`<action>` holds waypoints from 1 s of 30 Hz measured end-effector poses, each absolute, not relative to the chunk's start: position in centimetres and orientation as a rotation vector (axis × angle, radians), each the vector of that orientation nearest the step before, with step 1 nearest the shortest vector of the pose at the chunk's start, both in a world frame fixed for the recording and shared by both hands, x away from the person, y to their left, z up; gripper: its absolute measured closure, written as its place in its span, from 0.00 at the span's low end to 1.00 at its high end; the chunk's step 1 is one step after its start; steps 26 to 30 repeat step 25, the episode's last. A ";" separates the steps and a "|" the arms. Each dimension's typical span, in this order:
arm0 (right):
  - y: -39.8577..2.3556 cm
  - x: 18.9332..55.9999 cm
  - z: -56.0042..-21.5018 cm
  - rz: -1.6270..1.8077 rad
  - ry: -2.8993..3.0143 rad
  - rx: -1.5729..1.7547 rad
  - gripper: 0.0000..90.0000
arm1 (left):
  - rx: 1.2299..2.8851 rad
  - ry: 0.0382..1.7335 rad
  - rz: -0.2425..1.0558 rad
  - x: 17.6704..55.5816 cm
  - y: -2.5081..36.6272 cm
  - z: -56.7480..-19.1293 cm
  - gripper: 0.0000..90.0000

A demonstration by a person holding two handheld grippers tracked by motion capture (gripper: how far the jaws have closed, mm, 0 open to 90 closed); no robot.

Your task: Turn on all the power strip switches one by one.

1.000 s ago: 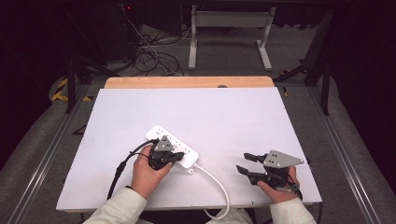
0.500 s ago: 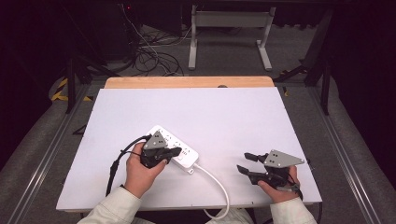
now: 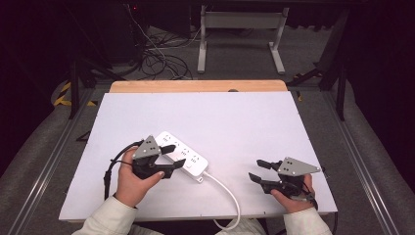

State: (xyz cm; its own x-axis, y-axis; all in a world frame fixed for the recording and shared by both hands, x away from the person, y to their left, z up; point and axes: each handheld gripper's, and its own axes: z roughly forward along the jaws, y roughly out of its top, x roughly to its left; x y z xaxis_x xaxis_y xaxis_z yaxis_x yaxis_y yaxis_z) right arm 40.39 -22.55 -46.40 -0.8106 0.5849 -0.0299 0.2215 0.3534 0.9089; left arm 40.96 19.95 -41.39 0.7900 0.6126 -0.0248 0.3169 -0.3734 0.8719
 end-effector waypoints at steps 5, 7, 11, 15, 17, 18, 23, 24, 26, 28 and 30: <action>-22.6 40.4 -46.4 1.449 2.269 0.711 0.49 | 1.944 0.713 0.416 39.9 22.7 -41.6 0.24; -22.6 40.4 -46.4 1.449 2.270 0.710 0.49 | 1.934 0.716 0.433 39.4 23.9 -42.1 0.22; -22.5 40.4 -46.4 1.445 2.271 0.706 0.48 | 1.898 0.739 0.444 38.5 26.1 -43.4 0.22; -22.5 40.4 -46.4 1.444 2.272 0.706 0.47 | 1.884 0.746 0.478 37.7 27.9 -44.7 0.21; -22.5 40.4 -46.4 1.444 2.271 0.706 0.47 | 1.890 0.740 0.501 37.4 28.6 -45.4 0.20; -22.5 40.4 -46.4 1.438 2.273 0.705 0.47 | 1.897 0.728 0.522 37.2 28.8 -45.8 0.20; -22.5 40.4 -46.4 1.437 2.271 0.706 0.47 | 1.872 0.766 0.495 37.0 29.6 -46.9 0.24; -22.5 40.4 -46.4 1.436 2.271 0.707 0.47 | 1.862 0.782 0.494 37.0 29.6 -46.9 0.23; -22.5 40.4 -46.4 1.438 2.270 0.707 0.47 | 1.853 0.794 0.479 37.1 29.7 -47.0 0.22; -22.5 40.4 -46.4 1.438 2.270 0.707 0.47 | 1.853 0.794 0.479 37.1 29.7 -47.0 0.22; -22.5 40.4 -46.4 1.438 2.270 0.707 0.47 | 1.853 0.794 0.479 37.1 29.7 -47.0 0.22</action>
